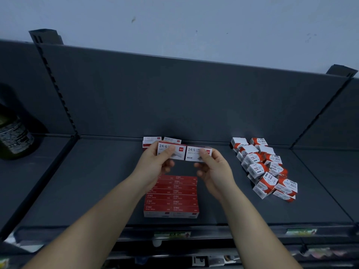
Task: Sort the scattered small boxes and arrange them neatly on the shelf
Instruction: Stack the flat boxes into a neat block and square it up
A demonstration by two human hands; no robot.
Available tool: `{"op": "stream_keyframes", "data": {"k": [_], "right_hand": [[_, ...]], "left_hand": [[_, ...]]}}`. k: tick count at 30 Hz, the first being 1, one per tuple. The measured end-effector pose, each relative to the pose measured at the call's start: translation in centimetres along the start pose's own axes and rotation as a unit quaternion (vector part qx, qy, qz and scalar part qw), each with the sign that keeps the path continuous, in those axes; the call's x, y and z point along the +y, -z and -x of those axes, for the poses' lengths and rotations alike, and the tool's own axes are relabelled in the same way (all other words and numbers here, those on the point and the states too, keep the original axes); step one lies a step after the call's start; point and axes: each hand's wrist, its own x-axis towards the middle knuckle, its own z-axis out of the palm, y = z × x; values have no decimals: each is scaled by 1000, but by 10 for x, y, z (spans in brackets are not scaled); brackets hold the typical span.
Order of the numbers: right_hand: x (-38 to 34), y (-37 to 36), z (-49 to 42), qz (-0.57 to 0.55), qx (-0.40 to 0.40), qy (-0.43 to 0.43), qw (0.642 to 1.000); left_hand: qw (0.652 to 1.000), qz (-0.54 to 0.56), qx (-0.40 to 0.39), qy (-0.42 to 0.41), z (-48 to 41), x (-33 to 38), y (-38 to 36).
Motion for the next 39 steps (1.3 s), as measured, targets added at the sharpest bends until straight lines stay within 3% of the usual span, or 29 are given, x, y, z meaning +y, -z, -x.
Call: {"op": "stream_keyframes", "data": {"k": [4,9,17,39], "right_hand": [[-1,-4,4,-67,-44,18,997],[1,-3,6,-35,-76,33,996],[-2,3,3,181,-40,112,976],[-4,1,1,196,-43,78,977]], "left_hand": [[998,61,-24,2,2,3,0],[999,25,-36,-25,0,4,7],[996,-63,-25,-58,1,4,22],[994,-102,-28,-38,-1,-2,31]]}}
